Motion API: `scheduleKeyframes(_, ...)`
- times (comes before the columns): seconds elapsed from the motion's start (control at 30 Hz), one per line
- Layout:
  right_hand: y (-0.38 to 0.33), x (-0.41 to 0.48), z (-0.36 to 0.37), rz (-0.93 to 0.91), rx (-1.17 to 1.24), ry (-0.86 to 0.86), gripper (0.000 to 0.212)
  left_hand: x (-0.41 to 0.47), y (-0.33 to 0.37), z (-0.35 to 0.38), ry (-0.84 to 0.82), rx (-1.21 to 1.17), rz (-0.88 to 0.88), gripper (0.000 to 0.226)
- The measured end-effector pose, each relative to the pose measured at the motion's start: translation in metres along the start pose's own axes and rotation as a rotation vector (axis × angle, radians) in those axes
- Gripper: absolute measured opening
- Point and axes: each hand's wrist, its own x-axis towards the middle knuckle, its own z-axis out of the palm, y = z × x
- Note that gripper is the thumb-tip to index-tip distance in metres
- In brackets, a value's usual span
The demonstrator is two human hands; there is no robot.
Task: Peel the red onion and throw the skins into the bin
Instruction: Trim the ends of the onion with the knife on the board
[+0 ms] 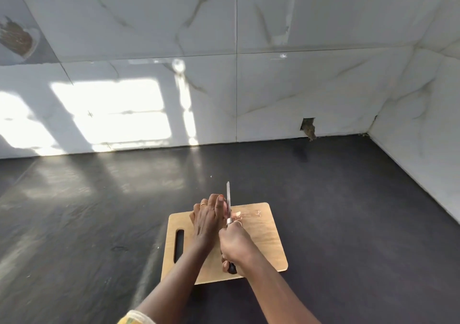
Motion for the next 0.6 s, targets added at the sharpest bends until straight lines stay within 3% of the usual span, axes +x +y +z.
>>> scheduleKeyframes(0.27, -0.007, 0.013, 0.001, 0.05, 0.097, -0.047, 0.026, -0.007, 0.003, -0.011, -0.028, 0.034, 0.08, 0.082)
scheduleKeyframes(0.37, -0.012, 0.012, -0.005, 0.078, 0.117, -0.049, 0.025, -0.007, 0.005, -0.017, -0.081, -0.052, 0.073, 0.059)
scheduleKeyframes(0.5, -0.011, 0.007, -0.002, 0.038, 0.056, 0.003, 0.027, -0.007, 0.005, -0.015, -0.085, -0.019, 0.107, 0.063)
scheduleKeyframes(0.6, -0.003, 0.001, 0.006, 0.005, -0.041, 0.059, 0.036, -0.003, 0.01, -0.012, -0.047, -0.036, 0.031, 0.036)
